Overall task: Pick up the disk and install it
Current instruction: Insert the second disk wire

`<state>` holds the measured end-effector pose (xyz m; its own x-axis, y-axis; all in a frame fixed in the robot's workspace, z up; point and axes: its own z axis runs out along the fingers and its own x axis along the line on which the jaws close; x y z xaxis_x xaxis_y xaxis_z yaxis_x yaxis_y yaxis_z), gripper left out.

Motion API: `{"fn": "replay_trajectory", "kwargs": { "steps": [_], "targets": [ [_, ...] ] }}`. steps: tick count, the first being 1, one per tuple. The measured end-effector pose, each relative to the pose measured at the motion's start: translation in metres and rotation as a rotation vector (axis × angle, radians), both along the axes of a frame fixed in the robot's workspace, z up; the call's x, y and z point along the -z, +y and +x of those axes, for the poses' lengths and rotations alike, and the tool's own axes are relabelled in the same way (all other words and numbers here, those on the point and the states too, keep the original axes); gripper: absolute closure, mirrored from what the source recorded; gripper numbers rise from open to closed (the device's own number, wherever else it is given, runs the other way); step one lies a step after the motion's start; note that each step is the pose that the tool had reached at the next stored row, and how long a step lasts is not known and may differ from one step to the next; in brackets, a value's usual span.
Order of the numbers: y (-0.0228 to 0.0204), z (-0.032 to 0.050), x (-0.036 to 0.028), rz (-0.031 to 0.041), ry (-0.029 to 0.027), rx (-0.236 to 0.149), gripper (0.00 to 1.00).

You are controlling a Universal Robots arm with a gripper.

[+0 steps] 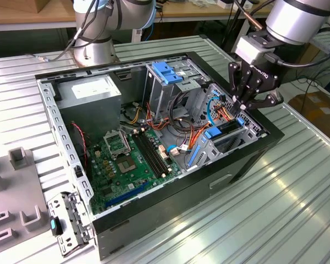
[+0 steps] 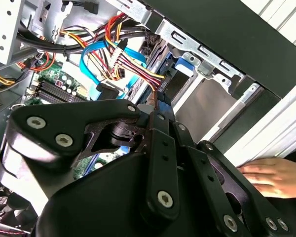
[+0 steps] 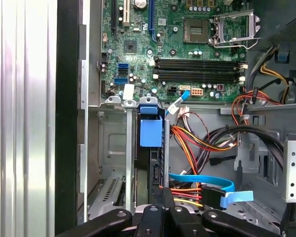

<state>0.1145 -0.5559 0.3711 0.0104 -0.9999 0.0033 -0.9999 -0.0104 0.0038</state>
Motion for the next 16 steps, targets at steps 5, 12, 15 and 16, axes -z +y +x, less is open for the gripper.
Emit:
{"fn": "replay_trajectory", "kwargs": {
  "steps": [5,12,15,16],
  "targets": [
    [0.0,0.0,-0.0194,0.0006,0.0,0.0,0.89],
    [0.0064,-0.0004,-0.0232,0.0007,0.0036,0.0,0.89],
    [0.0093,-0.0054,-0.0229,0.0007,0.0044,0.0,0.89],
    [0.0097,-0.0075,-0.0226,0.0007,0.0051,0.0,0.89]
  ]
}}
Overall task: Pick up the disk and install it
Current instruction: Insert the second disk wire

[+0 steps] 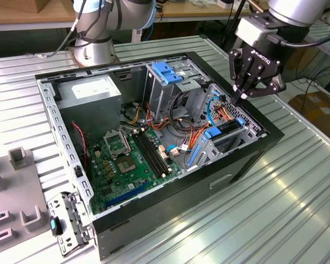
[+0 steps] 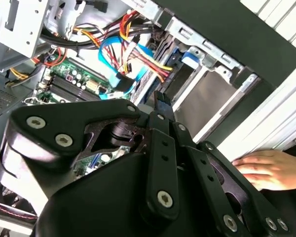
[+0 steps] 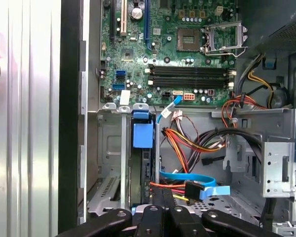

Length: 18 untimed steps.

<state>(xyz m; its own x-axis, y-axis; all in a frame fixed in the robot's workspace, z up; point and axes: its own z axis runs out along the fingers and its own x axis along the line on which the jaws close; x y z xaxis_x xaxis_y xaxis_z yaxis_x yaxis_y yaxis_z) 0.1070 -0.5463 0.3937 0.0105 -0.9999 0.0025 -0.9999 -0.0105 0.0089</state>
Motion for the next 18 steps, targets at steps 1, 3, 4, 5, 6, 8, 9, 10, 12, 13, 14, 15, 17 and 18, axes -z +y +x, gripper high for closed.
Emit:
{"fn": "replay_trajectory", "kwargs": {
  "steps": [1,3,4,5,6,8,9,10,12,13,14,15,17,18],
  "targets": [
    [0.0006,-0.0024,0.0001,0.0,0.0003,0.0,0.89],
    [0.0031,-0.0062,0.0,-0.0001,0.0005,0.0,0.89],
    [0.0083,-0.0078,0.0001,-0.001,0.0006,0.0,0.89],
    [0.0164,-0.0077,0.0,-0.0064,0.0007,0.0,0.89],
    [0.0238,-0.0078,0.0001,-0.0128,0.0007,0.0,0.89],
    [0.0412,-0.0078,0.0,-0.0496,0.0015,0.0,0.89],
    [0.0426,-0.0075,0.0001,-0.0598,0.0021,0.0,0.89],
    [0.0437,-0.007,0.0001,-0.0683,0.0026,0.0,0.89],
    [0.0453,-0.0059,0.0003,-0.0778,0.003,0.0,0.89],
    [0.0454,-0.0059,0.0005,-0.0777,0.003,0.0,0.89],
    [0.0455,-0.0059,0.0009,-0.0778,0.0031,0.0,0.89],
    [0.0456,-0.0059,0.0013,-0.0779,0.0031,0.0,0.89],
    [0.0466,-0.0058,0.0016,-0.078,0.0031,0.0,0.89],
    [0.0471,-0.0058,0.0018,-0.0779,0.0031,0.0,0.82]
  ]
}}
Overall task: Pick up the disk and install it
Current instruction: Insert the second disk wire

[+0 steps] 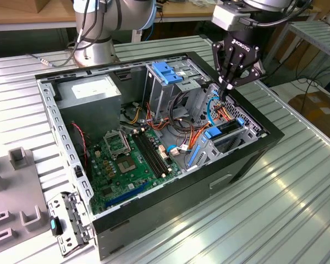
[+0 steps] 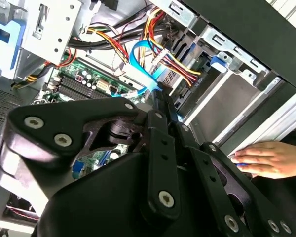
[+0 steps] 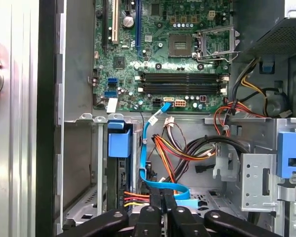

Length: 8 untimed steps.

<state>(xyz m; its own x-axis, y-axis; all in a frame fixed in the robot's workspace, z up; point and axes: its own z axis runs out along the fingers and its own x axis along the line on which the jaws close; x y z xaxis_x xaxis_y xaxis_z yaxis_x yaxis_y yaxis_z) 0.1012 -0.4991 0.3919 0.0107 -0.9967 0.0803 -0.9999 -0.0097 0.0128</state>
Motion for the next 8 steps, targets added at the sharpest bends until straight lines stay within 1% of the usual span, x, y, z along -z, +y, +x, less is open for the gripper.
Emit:
{"fn": "replay_trajectory", "kwargs": {
  "steps": [1,5,6,7,8],
  "targets": [
    [0.0015,0.0001,0.0003,-0.0004,0.0,0.0,0.82],
    [0.004,0.0005,0.001,-0.0048,0.0,0.0,0.82],
    [0.0046,0.0009,0.0012,-0.0072,0.0,0.0,0.81],
    [0.0051,0.0012,0.0015,-0.0107,0.0,0.0,0.75],
    [0.0063,0.0018,0.0022,-0.0154,0.0,0.0,0.75]
  ]
}}
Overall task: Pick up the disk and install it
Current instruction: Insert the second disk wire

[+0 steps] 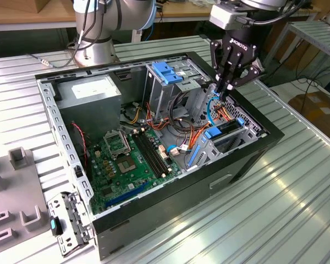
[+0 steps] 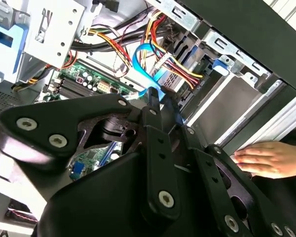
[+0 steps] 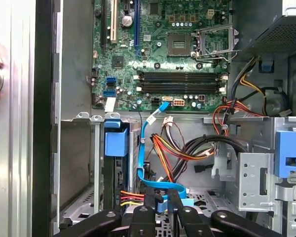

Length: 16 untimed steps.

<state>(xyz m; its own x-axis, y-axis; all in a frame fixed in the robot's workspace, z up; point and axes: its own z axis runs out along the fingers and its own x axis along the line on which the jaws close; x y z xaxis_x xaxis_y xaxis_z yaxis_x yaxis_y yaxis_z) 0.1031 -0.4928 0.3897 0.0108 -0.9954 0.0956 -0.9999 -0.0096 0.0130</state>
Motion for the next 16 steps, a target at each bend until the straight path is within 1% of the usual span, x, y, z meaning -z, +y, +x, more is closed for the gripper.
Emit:
{"fn": "replay_trajectory", "kwargs": {
  "steps": [2,3,5,6,8,9,10,11,13,14,15,16],
  "targets": [
    [0.0018,0.0008,0.0019,-0.0068,-0.0001,0.0,0.75],
    [0.0026,0.0011,0.0034,-0.0126,0.0,0.0,0.75],
    [0.0046,0.002,0.007,-0.0305,0.0,0.0,0.75],
    [0.0052,0.0024,0.0081,-0.0363,0.0,0.0,0.75],
    [0.0062,0.003,0.0098,-0.0462,0.0,0.0,0.75],
    [0.0065,0.0032,0.0105,-0.0499,0.0,0.0,0.76],
    [0.0069,0.0035,0.0114,-0.0552,0.0,0.0,0.83],
    [0.007,0.0036,0.0118,-0.0572,0.0,0.0,0.89],
    [0.0075,0.0037,0.0127,-0.0649,0.0,0.0,0.89],
    [0.0081,0.0039,0.0135,-0.0719,0.0,0.0,0.89],
    [0.0084,0.004,0.0139,-0.0767,0.0,0.0,0.89],
    [0.0086,0.0041,0.0143,-0.0796,0.0,0.0,0.89]
  ]
}}
